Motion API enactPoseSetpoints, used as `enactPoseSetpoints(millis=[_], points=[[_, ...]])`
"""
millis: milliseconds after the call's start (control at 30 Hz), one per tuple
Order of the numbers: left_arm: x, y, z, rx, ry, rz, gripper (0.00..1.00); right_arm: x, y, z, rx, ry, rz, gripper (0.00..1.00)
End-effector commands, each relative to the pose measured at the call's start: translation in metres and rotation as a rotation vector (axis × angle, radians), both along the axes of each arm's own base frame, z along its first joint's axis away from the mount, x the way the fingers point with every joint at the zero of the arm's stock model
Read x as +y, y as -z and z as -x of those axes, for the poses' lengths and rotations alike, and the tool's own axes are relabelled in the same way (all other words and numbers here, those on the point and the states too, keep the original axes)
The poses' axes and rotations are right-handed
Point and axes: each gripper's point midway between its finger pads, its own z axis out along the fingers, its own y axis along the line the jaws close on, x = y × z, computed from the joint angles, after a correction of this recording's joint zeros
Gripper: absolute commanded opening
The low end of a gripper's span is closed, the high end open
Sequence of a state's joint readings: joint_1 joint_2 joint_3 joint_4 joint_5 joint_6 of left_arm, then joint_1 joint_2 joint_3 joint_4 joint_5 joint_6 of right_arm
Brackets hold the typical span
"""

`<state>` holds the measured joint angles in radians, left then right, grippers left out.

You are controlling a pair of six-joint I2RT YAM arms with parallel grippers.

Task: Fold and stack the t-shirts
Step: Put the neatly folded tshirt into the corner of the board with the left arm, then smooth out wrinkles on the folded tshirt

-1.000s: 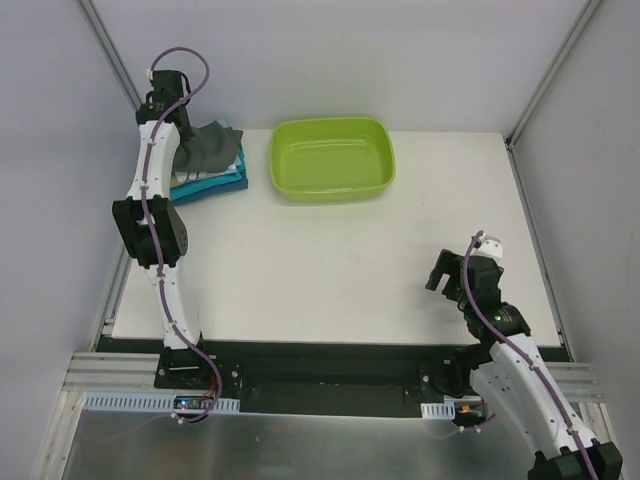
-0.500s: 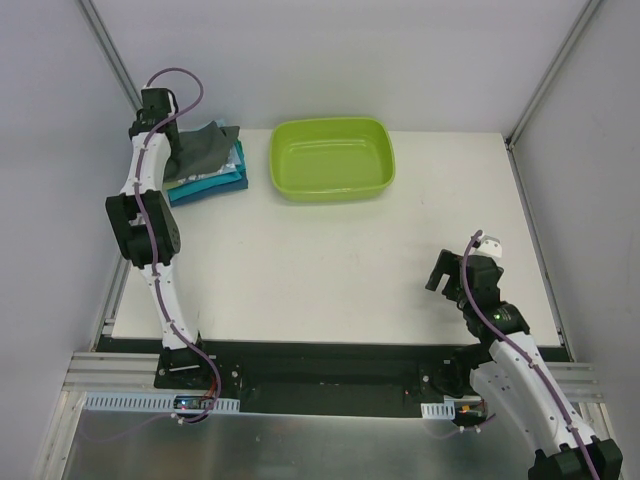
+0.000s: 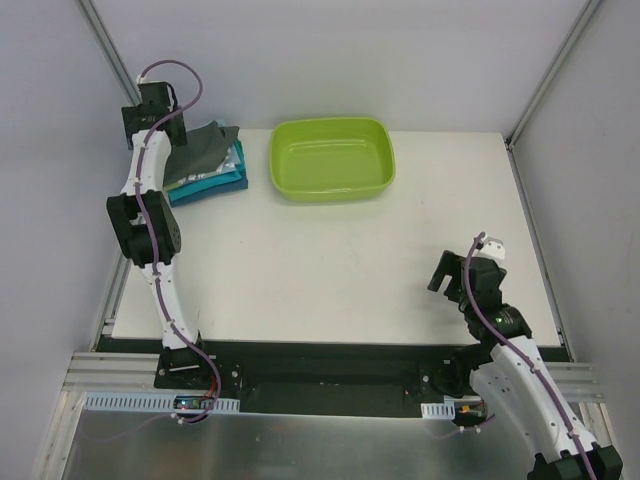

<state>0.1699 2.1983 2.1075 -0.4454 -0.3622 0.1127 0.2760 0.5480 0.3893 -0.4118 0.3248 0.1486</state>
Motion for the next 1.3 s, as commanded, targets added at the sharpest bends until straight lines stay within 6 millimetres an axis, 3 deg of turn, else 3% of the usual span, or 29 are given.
enactPoseSetpoints(millis=[0,67,167,300,367,500,633,700,733,800,1200,1267], points=[[0.022,-0.055,0.006,-0.112,-0.122,-0.092,0.99,-0.006,-0.024,-0.006,-0.061,0.028,0.011,1.0],[0.015,-0.072,0.011,-0.149,-0.107,-0.067,0.99,-0.005,-0.024,-0.007,-0.061,0.026,0.013,0.99],[-0.018,-0.079,0.012,-0.193,0.022,0.067,0.99,-0.004,-0.024,-0.008,-0.056,0.017,0.01,0.99],[-0.1,-0.065,0.01,-0.189,0.365,0.369,0.99,-0.001,-0.023,-0.009,-0.052,0.003,0.004,1.0],[-0.131,-0.063,0.013,-0.173,0.51,0.429,0.99,0.0,-0.023,-0.009,-0.051,0.002,0.003,0.99],[-0.165,-0.037,0.018,-0.08,0.678,0.316,0.99,0.0,-0.024,-0.008,-0.061,-0.002,-0.002,1.0],[-0.171,-0.01,0.012,0.011,0.654,0.161,0.85,0.0,-0.023,-0.008,-0.069,0.0,-0.008,0.99],[-0.16,0.002,0.004,0.036,0.602,0.132,0.77,0.0,-0.024,-0.009,-0.071,0.001,-0.006,1.0],[-0.172,0.005,0.001,0.041,0.605,0.12,0.74,0.001,-0.023,-0.009,-0.067,-0.001,-0.007,0.99],[-0.172,0.012,-0.002,0.052,0.589,0.114,0.72,0.001,-0.024,-0.009,-0.069,-0.001,-0.008,0.99],[-0.16,0.042,-0.012,0.113,0.524,0.054,0.26,-0.001,-0.023,-0.009,-0.067,0.015,-0.009,1.0],[-0.158,0.04,-0.012,0.108,0.515,0.053,0.0,-0.002,-0.022,-0.008,-0.067,0.02,-0.005,0.99]])
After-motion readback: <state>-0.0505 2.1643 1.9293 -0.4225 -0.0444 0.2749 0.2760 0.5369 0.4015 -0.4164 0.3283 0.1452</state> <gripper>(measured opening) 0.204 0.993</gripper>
